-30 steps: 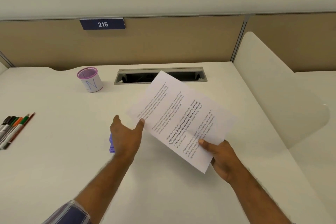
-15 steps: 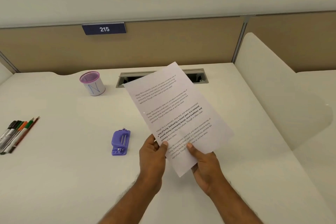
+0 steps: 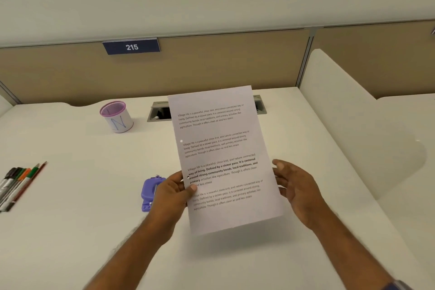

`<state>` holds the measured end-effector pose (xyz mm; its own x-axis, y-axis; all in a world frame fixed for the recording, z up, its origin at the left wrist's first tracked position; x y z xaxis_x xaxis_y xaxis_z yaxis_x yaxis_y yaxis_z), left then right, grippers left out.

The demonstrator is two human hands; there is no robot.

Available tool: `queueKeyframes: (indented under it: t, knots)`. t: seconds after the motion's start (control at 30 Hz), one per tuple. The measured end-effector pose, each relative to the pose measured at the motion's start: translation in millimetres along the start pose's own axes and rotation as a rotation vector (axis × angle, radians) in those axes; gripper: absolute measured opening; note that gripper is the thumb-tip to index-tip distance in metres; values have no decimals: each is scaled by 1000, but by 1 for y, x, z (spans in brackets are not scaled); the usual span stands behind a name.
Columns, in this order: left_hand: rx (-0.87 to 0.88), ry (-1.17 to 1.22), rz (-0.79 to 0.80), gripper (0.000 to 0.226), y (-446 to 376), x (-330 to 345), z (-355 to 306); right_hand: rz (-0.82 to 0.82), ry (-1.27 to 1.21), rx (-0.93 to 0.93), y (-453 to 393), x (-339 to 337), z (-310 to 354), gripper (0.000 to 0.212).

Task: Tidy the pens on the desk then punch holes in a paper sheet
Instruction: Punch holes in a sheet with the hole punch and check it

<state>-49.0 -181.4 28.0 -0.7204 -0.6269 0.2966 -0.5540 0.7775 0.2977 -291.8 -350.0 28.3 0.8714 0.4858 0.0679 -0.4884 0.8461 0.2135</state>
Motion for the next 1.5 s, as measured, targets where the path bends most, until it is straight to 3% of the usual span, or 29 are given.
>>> queueKeyframes:
  t: [0.1, 0.2, 0.4, 0.67, 0.93, 1.23, 1.5]
  knots:
    - [-35, -26, 58, 33, -2, 8, 1, 29, 119, -32, -4, 9, 6, 14]
    - [-49, -44, 70, 33, -6, 14, 2, -100, 154, -25, -7, 1, 4, 10]
    - [-62, -112, 68, 31, -18, 31, 8, -213, 260, -46, -9, -18, 7, 9]
    - [-132, -121, -114, 24, -48, 47, 20, -280, 327, -62, -21, -42, 15, 21]
    - [-168, -183, -33, 25, -81, 96, 19, -304, 256, 104, -45, -85, 6, 7]
    - [-264, -92, -61, 8, -134, 142, 35, -406, 335, 188, -84, -139, 9, 9]
    - [-430, -43, -69, 10, -164, 184, 78, -520, 372, 258, -120, -193, 11, 14]
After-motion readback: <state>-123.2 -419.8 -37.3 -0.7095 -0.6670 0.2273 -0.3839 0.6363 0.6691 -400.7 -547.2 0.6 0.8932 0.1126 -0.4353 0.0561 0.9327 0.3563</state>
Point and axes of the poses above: each hand's wrist, its own y-axis away from the middle knuckle, its own x-axis out of the palm, z = x × y, the point moved 10 cm from there along -y, towards the middle knuckle, and after that the axes turned 14 degrees about y, right-handed, at the moved point
